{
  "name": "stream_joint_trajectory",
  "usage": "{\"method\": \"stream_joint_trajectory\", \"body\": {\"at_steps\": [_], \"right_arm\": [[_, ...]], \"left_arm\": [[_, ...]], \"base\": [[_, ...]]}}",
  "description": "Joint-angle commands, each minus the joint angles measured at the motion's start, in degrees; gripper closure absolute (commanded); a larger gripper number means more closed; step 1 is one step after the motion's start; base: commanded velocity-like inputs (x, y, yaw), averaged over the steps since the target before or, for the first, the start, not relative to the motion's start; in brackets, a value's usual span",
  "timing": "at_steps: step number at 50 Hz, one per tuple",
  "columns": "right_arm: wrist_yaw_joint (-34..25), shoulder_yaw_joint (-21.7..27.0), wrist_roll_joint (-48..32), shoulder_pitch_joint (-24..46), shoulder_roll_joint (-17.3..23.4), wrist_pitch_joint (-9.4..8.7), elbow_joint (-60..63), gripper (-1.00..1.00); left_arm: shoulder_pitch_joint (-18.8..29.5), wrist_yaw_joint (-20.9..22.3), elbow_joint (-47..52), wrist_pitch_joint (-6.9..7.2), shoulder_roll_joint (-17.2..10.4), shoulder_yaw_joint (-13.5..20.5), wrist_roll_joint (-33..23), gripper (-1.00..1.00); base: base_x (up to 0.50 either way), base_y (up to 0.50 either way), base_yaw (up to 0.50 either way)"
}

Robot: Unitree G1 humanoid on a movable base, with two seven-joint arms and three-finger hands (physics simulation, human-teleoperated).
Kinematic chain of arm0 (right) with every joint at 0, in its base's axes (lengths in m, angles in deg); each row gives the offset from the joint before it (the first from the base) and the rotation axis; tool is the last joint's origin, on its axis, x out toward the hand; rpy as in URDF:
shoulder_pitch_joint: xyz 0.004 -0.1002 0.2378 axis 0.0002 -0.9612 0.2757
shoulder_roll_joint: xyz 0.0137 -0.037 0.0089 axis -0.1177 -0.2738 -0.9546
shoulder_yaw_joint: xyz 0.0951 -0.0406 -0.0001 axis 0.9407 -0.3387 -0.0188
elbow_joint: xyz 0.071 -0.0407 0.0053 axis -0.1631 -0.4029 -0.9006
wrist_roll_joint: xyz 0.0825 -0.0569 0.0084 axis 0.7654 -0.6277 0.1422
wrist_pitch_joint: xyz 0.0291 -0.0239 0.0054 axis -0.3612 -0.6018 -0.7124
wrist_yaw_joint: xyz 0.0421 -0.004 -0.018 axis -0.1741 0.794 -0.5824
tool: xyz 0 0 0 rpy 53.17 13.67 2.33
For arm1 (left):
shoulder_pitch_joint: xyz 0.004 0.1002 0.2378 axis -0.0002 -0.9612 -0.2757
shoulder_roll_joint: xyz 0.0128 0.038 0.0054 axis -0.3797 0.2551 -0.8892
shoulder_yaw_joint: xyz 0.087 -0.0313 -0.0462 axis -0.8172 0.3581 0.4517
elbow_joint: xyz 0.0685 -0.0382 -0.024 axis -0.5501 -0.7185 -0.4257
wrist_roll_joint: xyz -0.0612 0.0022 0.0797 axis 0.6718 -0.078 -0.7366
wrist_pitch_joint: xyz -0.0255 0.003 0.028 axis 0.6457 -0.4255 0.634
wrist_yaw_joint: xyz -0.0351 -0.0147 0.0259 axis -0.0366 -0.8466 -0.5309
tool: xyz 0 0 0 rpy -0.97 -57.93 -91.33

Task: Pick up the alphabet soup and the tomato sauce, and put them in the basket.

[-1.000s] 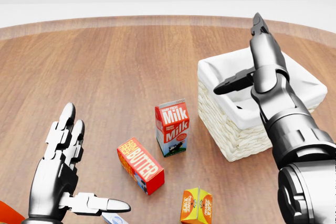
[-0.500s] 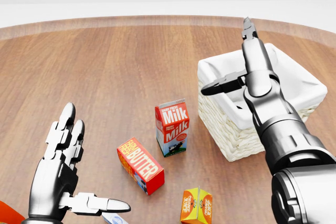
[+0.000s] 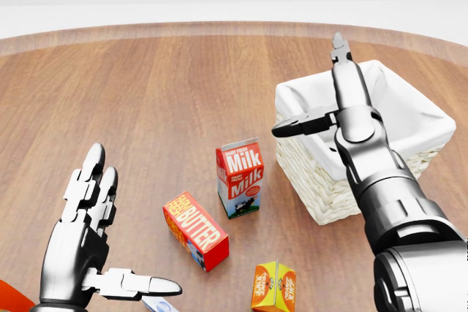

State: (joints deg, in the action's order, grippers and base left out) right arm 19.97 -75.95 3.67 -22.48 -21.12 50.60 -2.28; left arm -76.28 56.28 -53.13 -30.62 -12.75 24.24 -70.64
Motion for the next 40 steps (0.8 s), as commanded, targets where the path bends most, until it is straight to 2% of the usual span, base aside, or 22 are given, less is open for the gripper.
{"method": "stream_joint_trajectory", "body": {"at_steps": [1,8,27,40], "right_arm": [[-1.3,-0.6,2.6,-2.2,-1.2,0.0,4.5,-1.0],[-1.8,-0.9,3.3,-3.8,-1.4,0.0,8.9,-1.0],[-4.2,-1.1,5.4,-16.9,-3.5,0.0,32.3,-1.0],[-5.8,-1.0,6.2,-25.4,-4.6,0.0,44.0,-1.0]], "left_arm": [[0.6,-1.6,-0.2,0.0,0.3,0.6,-1.2,-1.0],[0.6,-1.6,-0.2,0.0,0.3,0.7,-1.2,-1.0],[0.2,-1.4,0.2,0.0,0.2,0.6,-1.3,-1.0],[-0.1,-1.4,1.0,0.0,0.3,0.5,-1.5,-1.0]], "base": [[0.0,0.0,0.0],[0.0,0.0,0.0],[0.0,0.0,0.0],[0.0,0.0,0.0]]}}
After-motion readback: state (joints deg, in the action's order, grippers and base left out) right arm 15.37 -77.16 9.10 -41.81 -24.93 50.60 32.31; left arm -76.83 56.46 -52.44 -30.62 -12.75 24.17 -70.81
